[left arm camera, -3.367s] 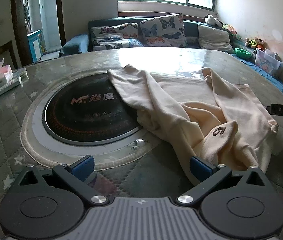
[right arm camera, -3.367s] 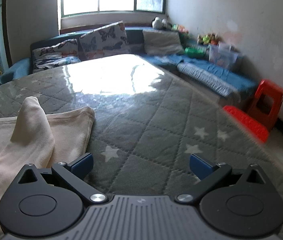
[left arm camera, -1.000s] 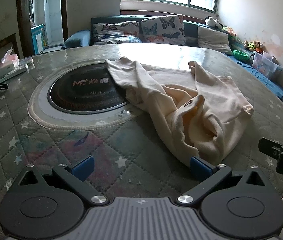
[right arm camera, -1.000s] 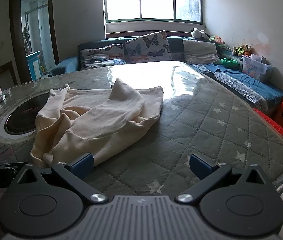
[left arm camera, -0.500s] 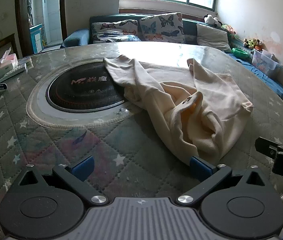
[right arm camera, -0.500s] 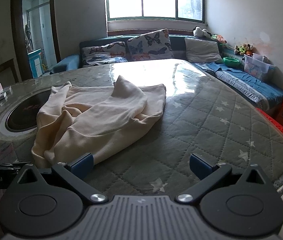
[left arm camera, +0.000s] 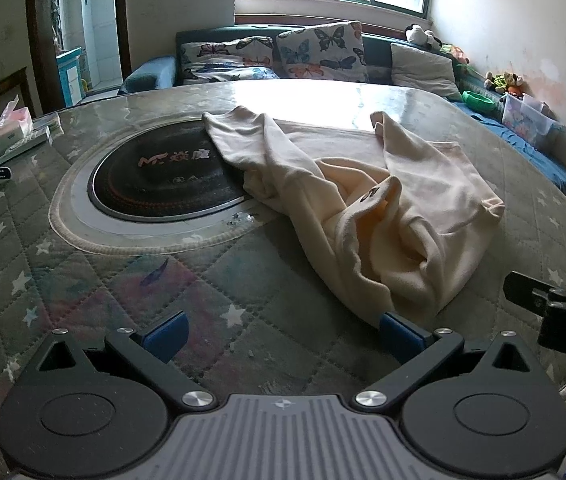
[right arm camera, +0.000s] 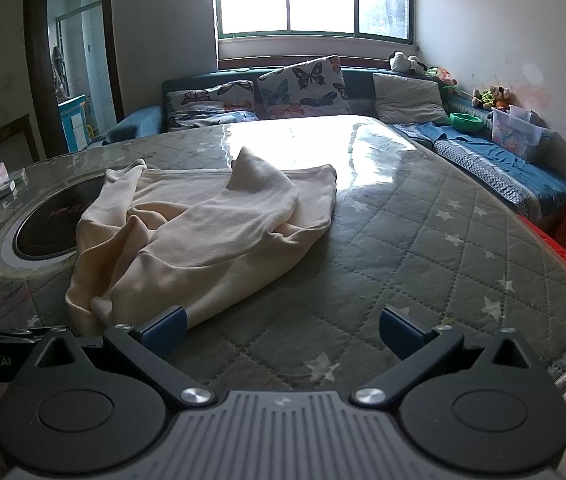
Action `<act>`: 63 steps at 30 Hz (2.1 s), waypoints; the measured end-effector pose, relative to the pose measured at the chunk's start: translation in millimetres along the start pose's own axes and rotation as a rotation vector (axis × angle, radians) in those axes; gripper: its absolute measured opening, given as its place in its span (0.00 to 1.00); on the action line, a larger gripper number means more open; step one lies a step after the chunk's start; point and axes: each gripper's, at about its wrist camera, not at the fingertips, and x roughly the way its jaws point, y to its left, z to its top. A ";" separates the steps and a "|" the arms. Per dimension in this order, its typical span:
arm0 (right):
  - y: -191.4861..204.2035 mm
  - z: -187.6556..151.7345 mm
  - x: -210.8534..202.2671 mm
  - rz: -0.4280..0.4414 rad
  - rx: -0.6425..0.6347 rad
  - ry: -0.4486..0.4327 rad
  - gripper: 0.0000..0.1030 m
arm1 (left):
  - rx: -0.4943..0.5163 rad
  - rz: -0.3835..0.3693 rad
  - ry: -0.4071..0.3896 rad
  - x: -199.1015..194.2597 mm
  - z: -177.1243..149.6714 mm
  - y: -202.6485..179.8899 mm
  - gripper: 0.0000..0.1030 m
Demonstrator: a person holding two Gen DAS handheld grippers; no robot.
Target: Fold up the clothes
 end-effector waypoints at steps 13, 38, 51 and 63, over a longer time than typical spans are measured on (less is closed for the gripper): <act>3.5 2.2 2.1 0.012 -0.006 0.005 1.00 | 0.007 -0.003 0.007 2.5 2.3 -1.3 1.00; 11.0 37.2 24.5 0.054 -0.032 0.014 1.00 | 0.023 0.013 0.012 11.8 40.2 4.9 1.00; 5.4 81.0 63.5 0.096 -0.058 0.027 1.00 | 0.008 0.034 0.023 35.8 86.2 12.8 1.00; -0.5 118.0 113.1 0.112 -0.096 0.055 0.94 | 0.032 0.048 0.020 60.7 119.6 7.7 1.00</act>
